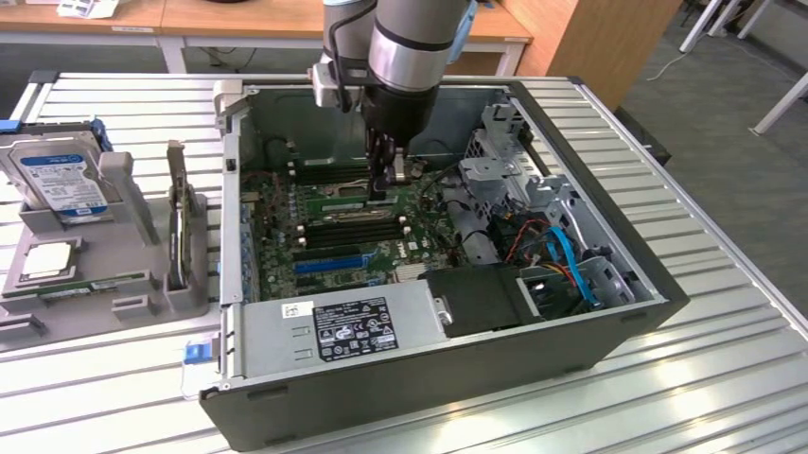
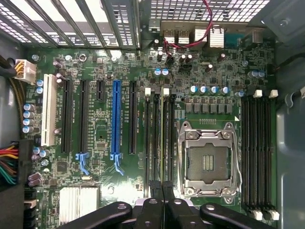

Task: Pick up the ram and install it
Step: 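Insert the ram into the slot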

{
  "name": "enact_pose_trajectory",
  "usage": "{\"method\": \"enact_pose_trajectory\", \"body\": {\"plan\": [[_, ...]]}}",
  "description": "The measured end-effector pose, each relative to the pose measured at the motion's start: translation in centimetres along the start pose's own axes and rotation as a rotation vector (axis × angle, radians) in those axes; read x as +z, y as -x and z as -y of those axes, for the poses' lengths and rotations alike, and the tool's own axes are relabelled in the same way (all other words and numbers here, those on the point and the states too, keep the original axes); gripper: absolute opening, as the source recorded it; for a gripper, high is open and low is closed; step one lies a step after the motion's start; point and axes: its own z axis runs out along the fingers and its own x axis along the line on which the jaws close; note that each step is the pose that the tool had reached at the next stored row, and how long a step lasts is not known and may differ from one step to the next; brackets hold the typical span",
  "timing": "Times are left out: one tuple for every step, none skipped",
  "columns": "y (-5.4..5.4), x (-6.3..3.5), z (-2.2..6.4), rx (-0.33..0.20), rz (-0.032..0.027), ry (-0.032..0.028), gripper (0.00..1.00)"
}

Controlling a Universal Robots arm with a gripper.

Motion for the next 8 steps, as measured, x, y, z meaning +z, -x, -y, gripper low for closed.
{"method": "enact_pose_trajectory", "body": {"plan": [[0.0,0.03,0.0,0.0,0.0,0.0,0.11],[0.0,0.07,0.01,0.0,0.0,-0.0001,0.11],[0.0,0.1,0.01,0.0,0.0,0.0,0.11],[0.0,0.14,0.01,0.0,0.0001,0.0,0.11],[0.0,0.17,0.01,0.0,0.0001,0.0,0.11],[-0.01,0.2,0.01,0.0,0.0,-0.0001,0.11],[-0.01,0.23,0.01,0.0,0.0,0.0,0.11],[-0.01,0.26,0.02,0.0,0.0,0.0,0.11]]}}
